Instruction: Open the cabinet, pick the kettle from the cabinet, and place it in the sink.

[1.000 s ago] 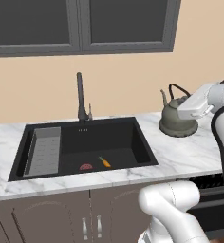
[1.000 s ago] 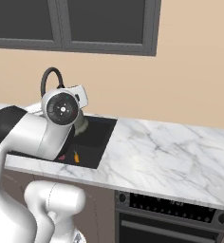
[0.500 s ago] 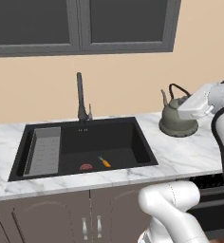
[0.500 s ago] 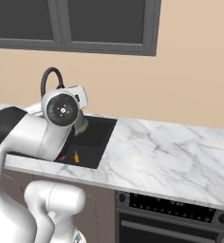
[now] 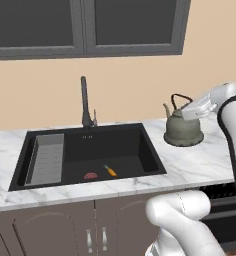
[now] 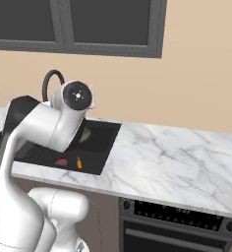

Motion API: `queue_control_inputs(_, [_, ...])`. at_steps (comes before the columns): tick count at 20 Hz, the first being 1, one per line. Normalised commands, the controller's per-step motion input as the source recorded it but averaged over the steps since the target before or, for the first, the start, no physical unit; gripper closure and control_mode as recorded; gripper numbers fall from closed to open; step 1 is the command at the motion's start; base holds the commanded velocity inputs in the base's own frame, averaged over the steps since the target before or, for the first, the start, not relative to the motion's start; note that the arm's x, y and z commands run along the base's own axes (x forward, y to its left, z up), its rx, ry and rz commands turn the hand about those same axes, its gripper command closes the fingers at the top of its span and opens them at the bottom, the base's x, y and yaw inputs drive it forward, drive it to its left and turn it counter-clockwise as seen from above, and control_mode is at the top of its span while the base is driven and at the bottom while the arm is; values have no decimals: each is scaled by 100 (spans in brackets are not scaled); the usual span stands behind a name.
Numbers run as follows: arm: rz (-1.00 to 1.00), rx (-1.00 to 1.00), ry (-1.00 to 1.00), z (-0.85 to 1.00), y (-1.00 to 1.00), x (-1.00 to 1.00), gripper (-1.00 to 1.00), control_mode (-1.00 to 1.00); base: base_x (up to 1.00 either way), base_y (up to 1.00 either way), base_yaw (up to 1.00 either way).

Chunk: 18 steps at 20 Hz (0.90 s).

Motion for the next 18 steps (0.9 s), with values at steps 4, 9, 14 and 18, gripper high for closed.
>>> queue_control_inputs(4, [30,20,16,-3,0,31,100,-100,0,0,0])
queue_control_inputs(9, [32,13,-5,-19,2,19,100,-100,0,0,0])
queue_control_inputs(14, [20,4,-16,-26,13,20,100,-100,0,0,0])
queue_control_inputs(18, [11,0,-1,-22,15,30,100,-100,0,0,0])
